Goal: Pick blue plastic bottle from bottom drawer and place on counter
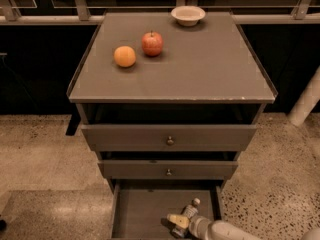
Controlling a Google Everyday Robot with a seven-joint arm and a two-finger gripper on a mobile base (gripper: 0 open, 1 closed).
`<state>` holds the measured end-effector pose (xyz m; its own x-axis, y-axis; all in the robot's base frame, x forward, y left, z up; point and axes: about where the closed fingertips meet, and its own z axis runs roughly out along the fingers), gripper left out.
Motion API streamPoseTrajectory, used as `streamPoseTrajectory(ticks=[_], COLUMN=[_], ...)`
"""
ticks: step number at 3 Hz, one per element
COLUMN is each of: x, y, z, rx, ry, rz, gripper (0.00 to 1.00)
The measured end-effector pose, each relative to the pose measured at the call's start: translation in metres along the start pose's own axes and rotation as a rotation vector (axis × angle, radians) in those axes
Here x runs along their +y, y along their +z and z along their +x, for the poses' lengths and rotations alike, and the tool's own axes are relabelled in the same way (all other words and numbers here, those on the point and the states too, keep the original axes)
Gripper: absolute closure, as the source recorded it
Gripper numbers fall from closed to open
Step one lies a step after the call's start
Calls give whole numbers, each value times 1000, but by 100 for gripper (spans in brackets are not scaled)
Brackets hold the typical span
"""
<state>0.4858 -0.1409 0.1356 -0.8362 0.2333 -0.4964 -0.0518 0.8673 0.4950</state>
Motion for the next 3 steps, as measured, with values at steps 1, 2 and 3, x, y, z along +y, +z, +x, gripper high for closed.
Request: streamPoseTrajectory(ticks=[1, 2, 3], x=[4, 12, 18], y=[4, 18, 23], z=[-3, -12, -20], rx=[-2, -12, -23], ry=[10, 31, 49], rz=[2, 14, 21], gripper=[0, 0, 0])
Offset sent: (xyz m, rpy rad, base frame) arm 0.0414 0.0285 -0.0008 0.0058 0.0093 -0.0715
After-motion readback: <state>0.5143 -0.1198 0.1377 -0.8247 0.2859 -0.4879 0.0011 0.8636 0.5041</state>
